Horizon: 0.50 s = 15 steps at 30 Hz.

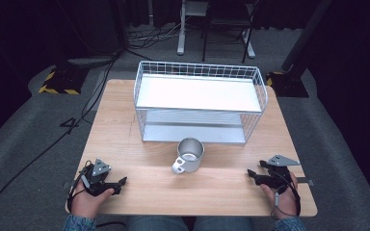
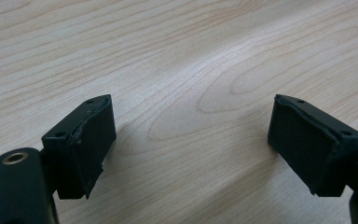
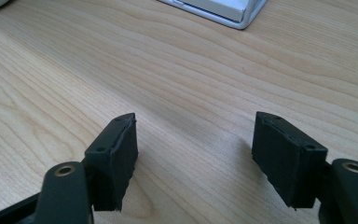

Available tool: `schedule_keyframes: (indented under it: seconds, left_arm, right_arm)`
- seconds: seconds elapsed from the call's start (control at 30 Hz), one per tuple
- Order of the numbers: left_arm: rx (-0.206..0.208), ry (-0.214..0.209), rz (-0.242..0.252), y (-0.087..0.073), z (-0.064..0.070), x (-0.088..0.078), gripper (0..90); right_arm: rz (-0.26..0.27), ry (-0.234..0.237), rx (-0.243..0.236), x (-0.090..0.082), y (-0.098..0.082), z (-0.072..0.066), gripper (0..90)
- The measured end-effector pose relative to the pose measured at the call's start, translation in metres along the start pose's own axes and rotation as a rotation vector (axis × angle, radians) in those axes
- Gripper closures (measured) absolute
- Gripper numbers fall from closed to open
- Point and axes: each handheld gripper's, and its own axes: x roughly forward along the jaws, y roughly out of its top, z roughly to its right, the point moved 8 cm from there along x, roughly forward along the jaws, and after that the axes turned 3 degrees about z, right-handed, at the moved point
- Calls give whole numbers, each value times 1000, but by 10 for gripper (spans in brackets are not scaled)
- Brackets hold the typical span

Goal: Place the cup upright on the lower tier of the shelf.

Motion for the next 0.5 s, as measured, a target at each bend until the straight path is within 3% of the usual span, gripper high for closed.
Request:
schedule_keyframes:
  seconds: [0.17,0.4,0.47,0.5]
  left_arm:
    - [-27,7,0,2,0,-3,206]
    - [-55,-6,89,18,8,-14,225]
    - [-56,-14,100,20,10,-16,260]
    - [-37,-25,105,24,13,-18,299]
  right_arm:
    - [0,-3,1,0,0,0,308]
    - [0,-5,1,0,0,0,308]
    - [0,-6,1,0,0,0,308]
    - [0,-6,2,0,0,0,308]
